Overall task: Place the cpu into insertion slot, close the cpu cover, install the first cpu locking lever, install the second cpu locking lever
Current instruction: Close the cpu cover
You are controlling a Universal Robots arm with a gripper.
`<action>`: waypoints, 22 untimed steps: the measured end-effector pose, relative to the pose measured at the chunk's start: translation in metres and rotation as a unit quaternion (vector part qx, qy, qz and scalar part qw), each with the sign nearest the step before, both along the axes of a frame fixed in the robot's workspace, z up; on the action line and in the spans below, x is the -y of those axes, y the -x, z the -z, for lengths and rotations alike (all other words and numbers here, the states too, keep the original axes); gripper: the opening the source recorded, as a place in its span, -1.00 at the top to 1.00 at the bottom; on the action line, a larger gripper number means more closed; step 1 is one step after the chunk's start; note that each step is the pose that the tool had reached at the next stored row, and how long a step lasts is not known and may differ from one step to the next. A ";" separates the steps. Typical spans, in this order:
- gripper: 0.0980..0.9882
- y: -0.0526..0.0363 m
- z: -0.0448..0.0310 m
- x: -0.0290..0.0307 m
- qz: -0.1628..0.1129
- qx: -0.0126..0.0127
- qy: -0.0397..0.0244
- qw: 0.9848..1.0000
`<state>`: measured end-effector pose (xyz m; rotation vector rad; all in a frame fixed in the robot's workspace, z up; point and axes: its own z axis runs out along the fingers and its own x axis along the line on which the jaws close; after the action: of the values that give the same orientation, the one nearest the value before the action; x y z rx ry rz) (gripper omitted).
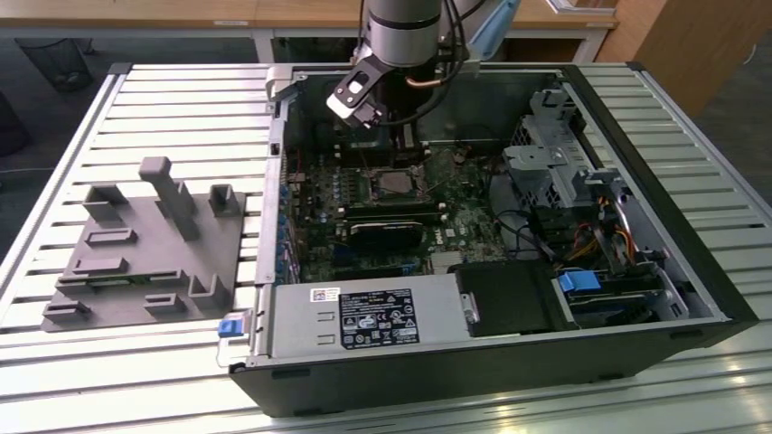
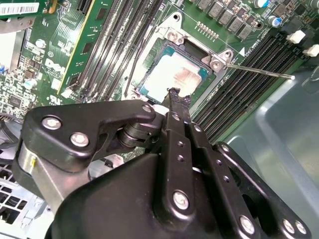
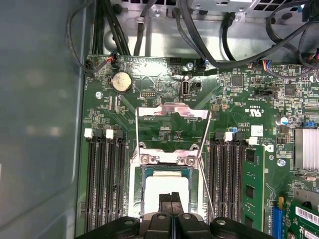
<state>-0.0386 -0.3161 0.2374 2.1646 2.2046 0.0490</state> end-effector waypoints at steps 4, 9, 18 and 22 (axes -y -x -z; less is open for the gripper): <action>0.98 0.0000 -0.0011 0.0000 0.000 0.000 0.000 1.000; 0.98 0.0000 -0.0022 0.0000 0.000 0.000 0.000 1.000; 0.98 -0.0001 -0.0045 0.0000 0.000 0.000 0.000 1.000; 0.98 -0.0001 -0.0056 0.0000 0.000 0.000 0.000 1.000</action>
<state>-0.0385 -0.3161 0.2430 2.1649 2.2048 0.0488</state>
